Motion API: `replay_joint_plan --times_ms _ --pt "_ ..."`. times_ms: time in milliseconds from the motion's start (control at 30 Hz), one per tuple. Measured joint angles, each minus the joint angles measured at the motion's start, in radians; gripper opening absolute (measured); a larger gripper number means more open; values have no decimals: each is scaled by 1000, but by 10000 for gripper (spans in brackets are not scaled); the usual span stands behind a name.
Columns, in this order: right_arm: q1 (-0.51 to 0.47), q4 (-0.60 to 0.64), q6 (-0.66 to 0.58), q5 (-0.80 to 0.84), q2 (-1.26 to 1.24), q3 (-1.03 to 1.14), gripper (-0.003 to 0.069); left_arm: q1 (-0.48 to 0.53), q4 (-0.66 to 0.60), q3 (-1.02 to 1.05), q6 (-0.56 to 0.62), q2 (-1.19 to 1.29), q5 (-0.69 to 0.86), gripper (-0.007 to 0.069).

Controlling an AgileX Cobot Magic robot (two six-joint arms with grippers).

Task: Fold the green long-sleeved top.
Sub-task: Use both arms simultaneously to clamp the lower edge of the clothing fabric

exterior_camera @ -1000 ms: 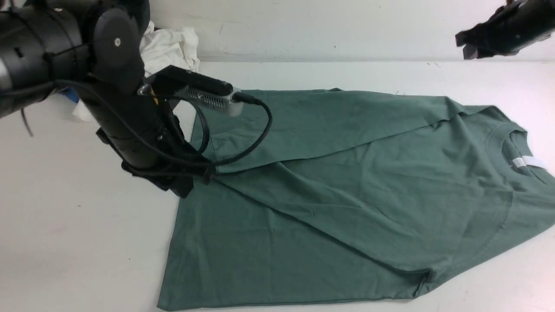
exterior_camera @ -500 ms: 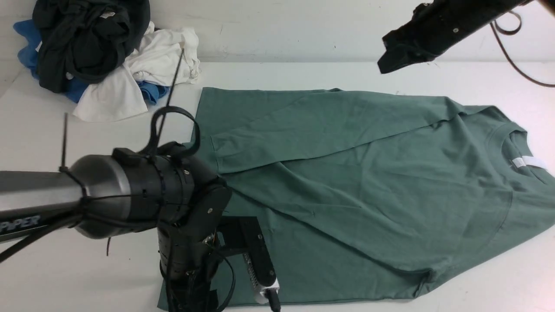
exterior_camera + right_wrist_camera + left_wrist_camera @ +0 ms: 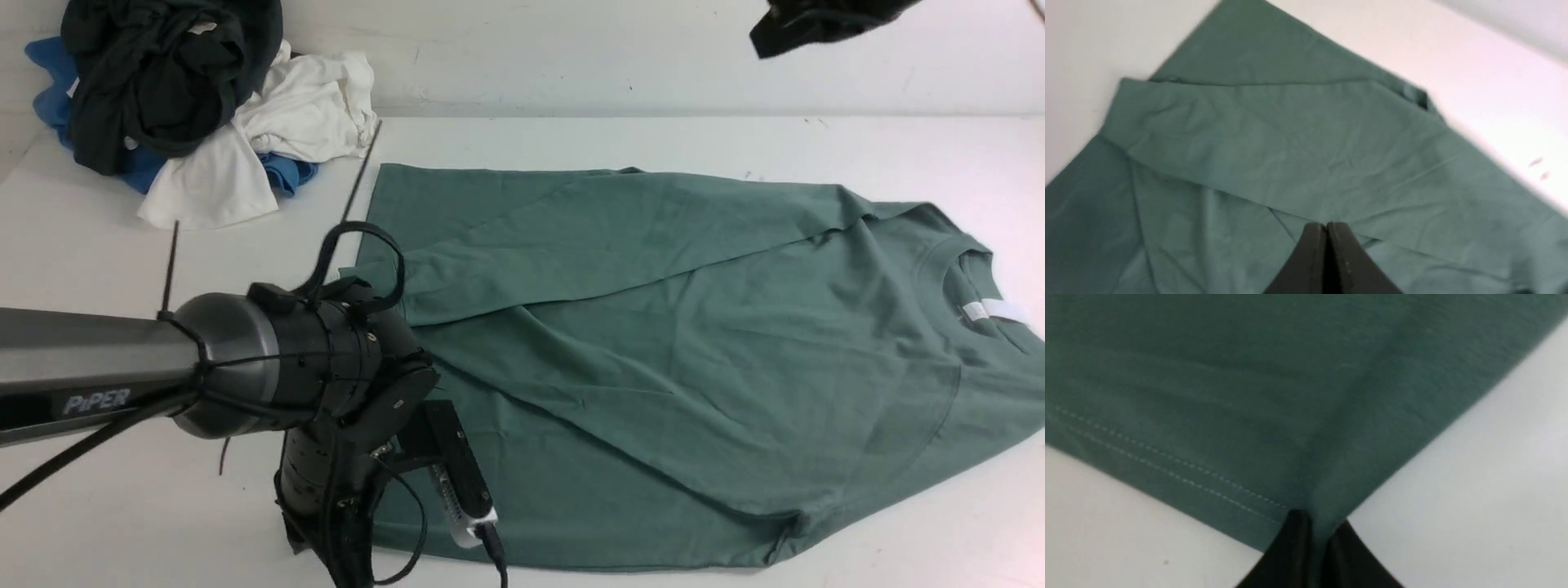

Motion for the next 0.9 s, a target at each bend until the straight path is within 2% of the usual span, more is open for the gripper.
replay_joint_plan --times_ms 167,233,300,367,467,533,667,800,833,900 --pt "7 -28 -122 0 -254 291 -14 123 -64 2 -10 -105 12 9" --pt "7 -52 -141 0 -326 468 -14 206 -111 2 -10 -162 13 9" --pt "7 -54 -145 0 -358 567 -14 236 -132 2 -10 -180 11 9" --pt "7 -76 -147 -17 -404 771 -13 305 -170 2 -10 -214 -16 9" --pt "7 -126 -148 -62 -412 945 5 339 -196 2 -10 -229 -38 9" --pt "7 -173 -148 -119 -412 1073 48 347 -205 2 -10 -233 -40 9" --pt "7 -263 -148 -206 -412 1189 139 348 -212 2 -9 -235 -40 9" --pt "7 -451 -148 -352 -412 1310 348 348 -218 2 -9 -236 -39 9" --pt "7 -451 -148 -360 -411 1314 356 348 -219 2 -9 -236 -39 9" --pt "7 -511 -148 -458 -403 1347 439 348 -232 2 -9 -236 -39 9"
